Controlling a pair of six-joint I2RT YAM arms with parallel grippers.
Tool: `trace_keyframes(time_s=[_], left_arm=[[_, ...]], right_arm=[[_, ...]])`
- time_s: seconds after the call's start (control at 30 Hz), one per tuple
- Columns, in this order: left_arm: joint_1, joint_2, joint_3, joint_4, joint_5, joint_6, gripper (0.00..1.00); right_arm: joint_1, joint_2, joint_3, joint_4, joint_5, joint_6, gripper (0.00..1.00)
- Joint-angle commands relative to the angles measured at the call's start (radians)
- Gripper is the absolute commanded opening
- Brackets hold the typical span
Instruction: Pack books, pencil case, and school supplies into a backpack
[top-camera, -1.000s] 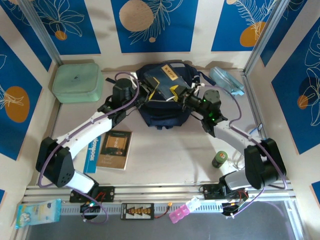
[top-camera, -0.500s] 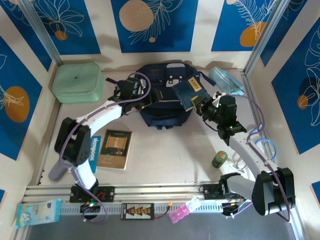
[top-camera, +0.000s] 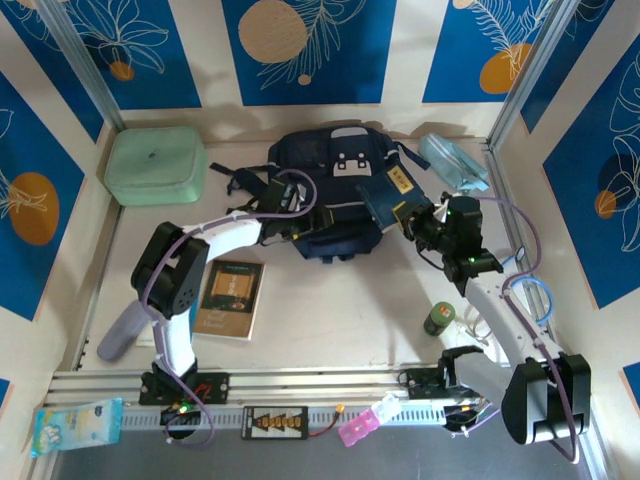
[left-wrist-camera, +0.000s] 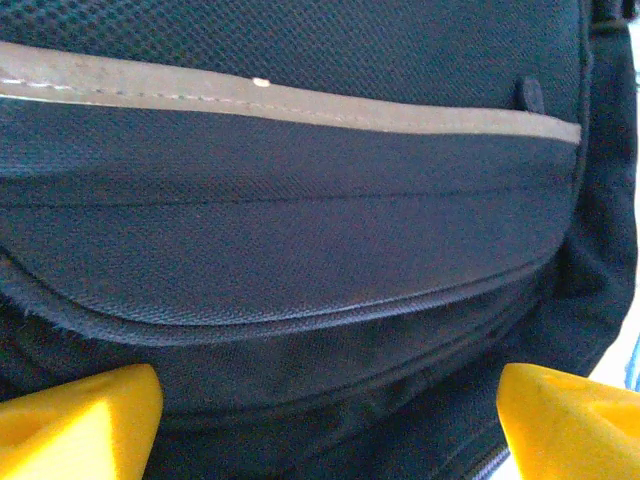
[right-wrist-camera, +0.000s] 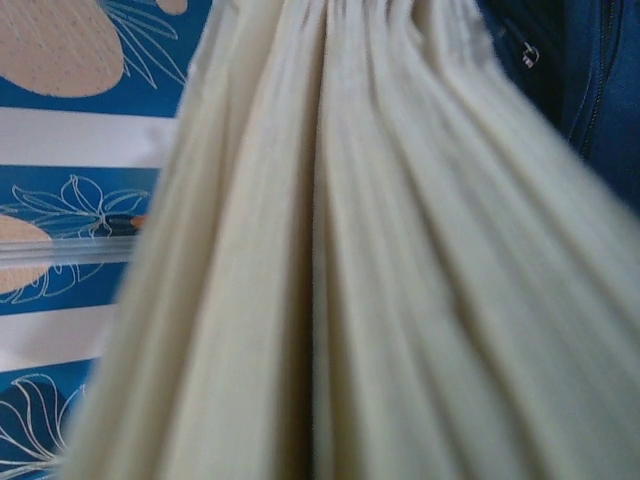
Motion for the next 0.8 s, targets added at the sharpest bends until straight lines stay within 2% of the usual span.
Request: trace_keyframes(time_s=[0.0,0.17,0.27,0.37,0.47,0.53,0.6,0.77], left_arm=[[-0.069,-0.014,-0.062,-0.001,0.047,-0.081,0.87],[-0.162,-0.06,-0.098,-0.045,0.017,-0.073,0.86],[-0.202,-0.096,-0.082,-0.091,0.024,-0.005,0.87],[-0.216,-0.115,0.017,-0.215,0.102,0.175,0.89],[-0.221,-0.139,0.12,-0.366,0.08,0.359,0.94],[-0.221,-0.143,0.176,-0.441,0.032,0.472,1.0],[-0.221,-0.117,0.241,-0.514,-0.031,0.579,1.0],[-0.221,-0.001,0.376,-0.593,-0.222,0.745,1.0]], right_arm=[[-0.052,-0.039,-0.001,0.01,-0.045,-0.035,0.12],[-0.091,-0.063,0.022,-0.068,-0.051,-0.073,0.12],[-0.109,-0.072,0.018,-0.094,-0.054,-0.078,0.11],[-0.128,-0.09,-0.024,-0.03,-0.084,-0.056,0.12],[-0.148,-0.105,-0.039,-0.021,-0.094,-0.052,0.12],[-0.16,-0.11,-0.034,-0.039,-0.103,-0.064,0.12],[-0.171,-0.122,-0.028,-0.063,-0.105,-0.077,0.11],[-0.194,-0.152,-0.014,-0.137,-0.095,-0.102,0.11]])
